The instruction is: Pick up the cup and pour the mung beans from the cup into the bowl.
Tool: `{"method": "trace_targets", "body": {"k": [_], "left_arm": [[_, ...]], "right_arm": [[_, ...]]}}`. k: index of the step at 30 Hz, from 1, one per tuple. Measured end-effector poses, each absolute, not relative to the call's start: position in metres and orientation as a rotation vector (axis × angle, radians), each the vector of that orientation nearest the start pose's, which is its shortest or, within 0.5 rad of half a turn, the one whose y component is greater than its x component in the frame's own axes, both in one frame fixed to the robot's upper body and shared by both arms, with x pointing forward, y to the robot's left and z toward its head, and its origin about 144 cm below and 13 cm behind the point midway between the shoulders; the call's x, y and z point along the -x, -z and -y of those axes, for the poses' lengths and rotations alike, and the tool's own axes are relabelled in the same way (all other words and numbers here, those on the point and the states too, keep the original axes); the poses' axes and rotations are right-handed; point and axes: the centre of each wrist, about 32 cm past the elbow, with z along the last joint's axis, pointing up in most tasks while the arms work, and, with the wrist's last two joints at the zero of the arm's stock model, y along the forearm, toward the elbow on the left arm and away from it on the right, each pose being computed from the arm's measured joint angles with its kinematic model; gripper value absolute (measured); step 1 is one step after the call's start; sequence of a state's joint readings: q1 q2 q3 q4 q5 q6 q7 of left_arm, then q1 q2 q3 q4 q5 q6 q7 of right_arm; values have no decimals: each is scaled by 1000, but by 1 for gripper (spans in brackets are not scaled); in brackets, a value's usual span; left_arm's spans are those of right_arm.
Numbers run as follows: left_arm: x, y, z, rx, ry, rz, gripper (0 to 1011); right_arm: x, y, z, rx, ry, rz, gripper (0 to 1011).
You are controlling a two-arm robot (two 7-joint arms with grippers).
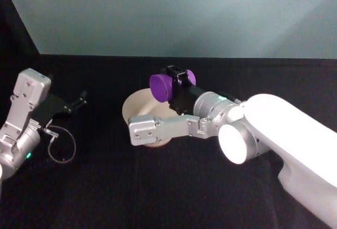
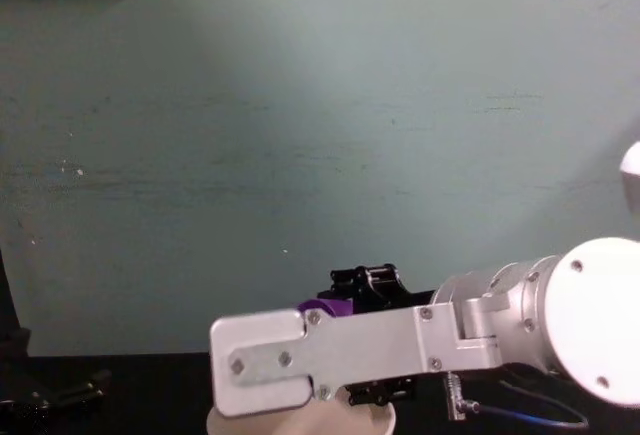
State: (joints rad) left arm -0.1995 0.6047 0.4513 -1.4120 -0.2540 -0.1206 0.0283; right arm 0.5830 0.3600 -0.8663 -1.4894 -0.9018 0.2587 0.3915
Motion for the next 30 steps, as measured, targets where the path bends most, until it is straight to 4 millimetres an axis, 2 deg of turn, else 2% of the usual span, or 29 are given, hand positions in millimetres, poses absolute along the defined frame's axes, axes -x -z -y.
{"method": "trace_targets", "body": {"k": [30], "left_arm": [[-489,-1140,-310,-304,-1248,285,1000]], "right_arm": [[-513,-1217,87,1145,517,1413,724]]}}
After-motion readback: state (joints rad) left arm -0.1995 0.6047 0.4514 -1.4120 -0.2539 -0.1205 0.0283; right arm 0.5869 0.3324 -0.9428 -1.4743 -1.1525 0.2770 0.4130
